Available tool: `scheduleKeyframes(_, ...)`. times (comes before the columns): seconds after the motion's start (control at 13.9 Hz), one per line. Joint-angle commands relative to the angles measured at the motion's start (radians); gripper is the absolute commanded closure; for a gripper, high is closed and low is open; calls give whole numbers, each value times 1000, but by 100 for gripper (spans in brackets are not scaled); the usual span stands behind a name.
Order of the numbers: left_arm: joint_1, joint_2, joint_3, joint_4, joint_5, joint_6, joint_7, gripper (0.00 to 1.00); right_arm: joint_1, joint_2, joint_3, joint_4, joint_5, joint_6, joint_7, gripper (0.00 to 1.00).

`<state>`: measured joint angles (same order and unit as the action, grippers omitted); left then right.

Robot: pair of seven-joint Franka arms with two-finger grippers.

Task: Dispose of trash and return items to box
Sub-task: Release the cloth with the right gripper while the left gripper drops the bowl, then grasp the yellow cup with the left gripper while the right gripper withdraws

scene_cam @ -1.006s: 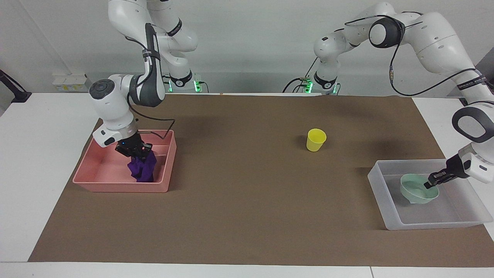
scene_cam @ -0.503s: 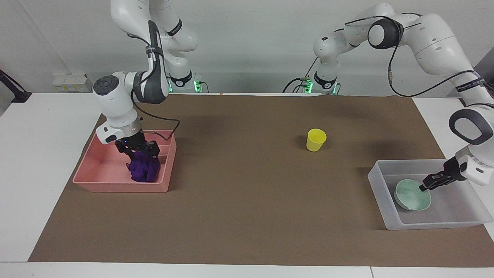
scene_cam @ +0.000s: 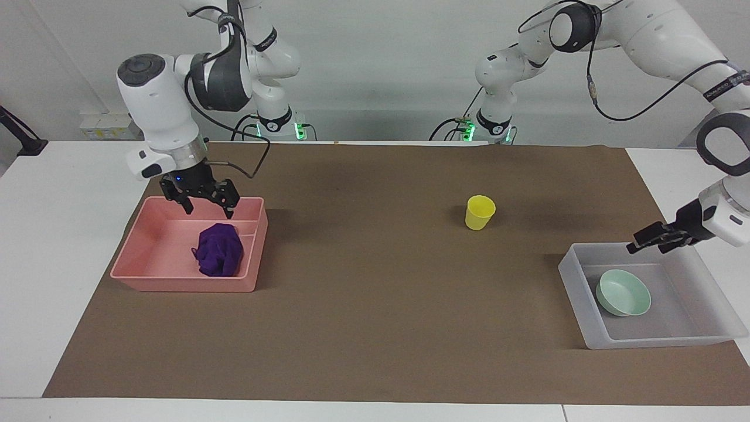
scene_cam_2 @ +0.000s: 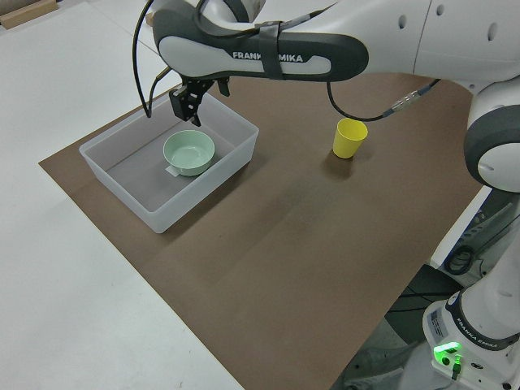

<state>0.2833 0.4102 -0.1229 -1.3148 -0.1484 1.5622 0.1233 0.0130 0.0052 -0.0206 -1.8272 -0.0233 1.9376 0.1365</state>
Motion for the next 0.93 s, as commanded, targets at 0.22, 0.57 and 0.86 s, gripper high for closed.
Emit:
scheduleKeyframes(0.22,-249,-371,8,-560,13,140,-166,0,-13,-74,5,130,3,-218,11,0)
scheduleKeyframes(0.57,-363,-381,6,-851,-19,444,-174,0,-28,-67,-6,282,11,-428,-3,0)
scheduleKeyframes(0.86,-386,-332,6,-873,-37,489,-174,54,-25,-76,-7,261,42,-427,-3,0)
